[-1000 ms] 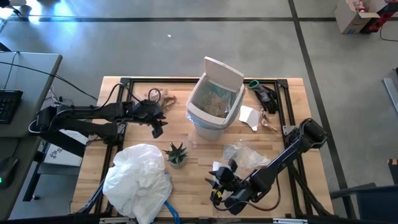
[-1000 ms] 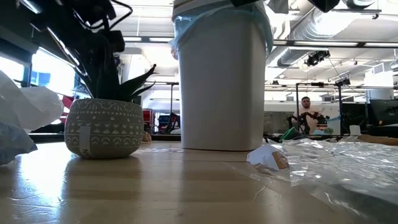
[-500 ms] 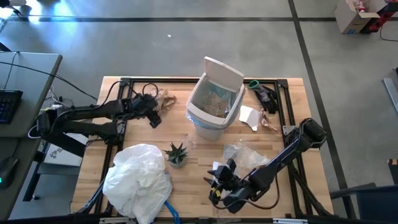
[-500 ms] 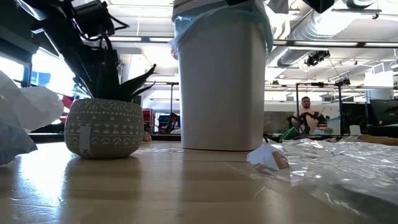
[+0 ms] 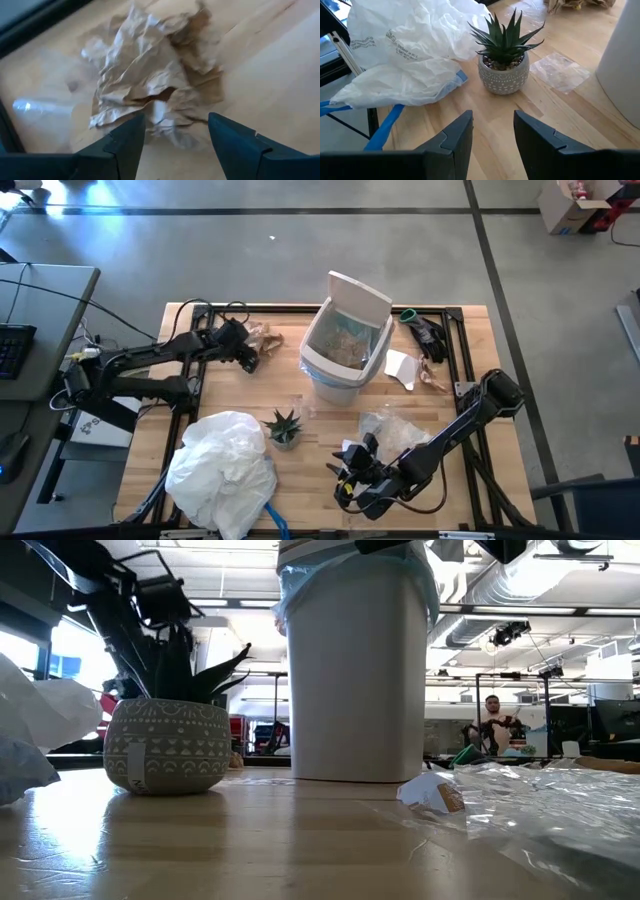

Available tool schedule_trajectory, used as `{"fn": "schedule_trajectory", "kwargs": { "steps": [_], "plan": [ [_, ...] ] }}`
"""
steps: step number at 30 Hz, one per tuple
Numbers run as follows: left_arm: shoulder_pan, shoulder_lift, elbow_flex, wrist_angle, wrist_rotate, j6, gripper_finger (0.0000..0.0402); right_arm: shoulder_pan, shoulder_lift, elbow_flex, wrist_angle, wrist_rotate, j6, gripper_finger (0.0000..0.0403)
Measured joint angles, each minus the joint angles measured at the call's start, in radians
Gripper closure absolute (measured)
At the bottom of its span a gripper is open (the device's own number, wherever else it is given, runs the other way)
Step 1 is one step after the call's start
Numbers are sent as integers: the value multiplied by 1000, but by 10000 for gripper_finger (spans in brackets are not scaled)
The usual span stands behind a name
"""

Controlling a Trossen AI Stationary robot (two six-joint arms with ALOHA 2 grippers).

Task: Place trash/remove bag and relplace
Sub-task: Put the brown napkin into the trash bin

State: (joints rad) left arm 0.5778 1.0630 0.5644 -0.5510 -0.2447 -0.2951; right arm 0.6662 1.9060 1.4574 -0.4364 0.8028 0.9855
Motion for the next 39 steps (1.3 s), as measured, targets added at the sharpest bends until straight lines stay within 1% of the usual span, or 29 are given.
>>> {"fn": "schedule_trajectory", "kwargs": {
  "steps": [5, 7, 13, 16, 18, 21, 23, 26, 27, 30, 32, 35, 39],
  "plan": [
    [35, 80, 0, 38, 2, 16, 183, 0, 0, 0, 1, 8, -8, 275],
    [46, 114, 0, 69, 35, 18, 177, 0, 0, 0, 1, 8, -11, 275],
    [61, 217, 0, 149, 73, 27, 171, 0, 0, 0, 1, 8, -22, 275],
    [64, 269, 1, 167, 54, 28, 174, 0, 0, 0, 1, 9, -23, 275],
    [64, 296, 1, 167, 54, 29, 187, 0, 0, 0, 1, 9, -24, 275],
    [64, 316, 1, 170, 63, 45, 233, 0, 0, 0, 1, 9, -26, 275],
    [64, 318, 1, 169, 76, 59, 282, 0, 0, 0, 1, 9, -26, 275],
    [64, 303, 1, 169, 114, 70, 369, 0, 0, 0, 1, 10, -27, 275],
    [64, 293, 1, 169, 133, 70, 384, 0, 0, 0, 1, 10, -27, 275],
    [57, 262, 9, 142, 193, 66, 389, 0, 0, 0, 1, 14, -26, 275],
    [42, 232, 21, 110, 215, 63, 396, 0, 0, 0, 1, 15, -26, 275],
    [7, 166, 41, 60, 227, 43, 399, 0, 0, 0, 1, 15, -26, 275],
    [-46, 48, 74, 5, 240, 9, 401, 2, 0, 0, 1, 16, -26, 275]
  ]
}}
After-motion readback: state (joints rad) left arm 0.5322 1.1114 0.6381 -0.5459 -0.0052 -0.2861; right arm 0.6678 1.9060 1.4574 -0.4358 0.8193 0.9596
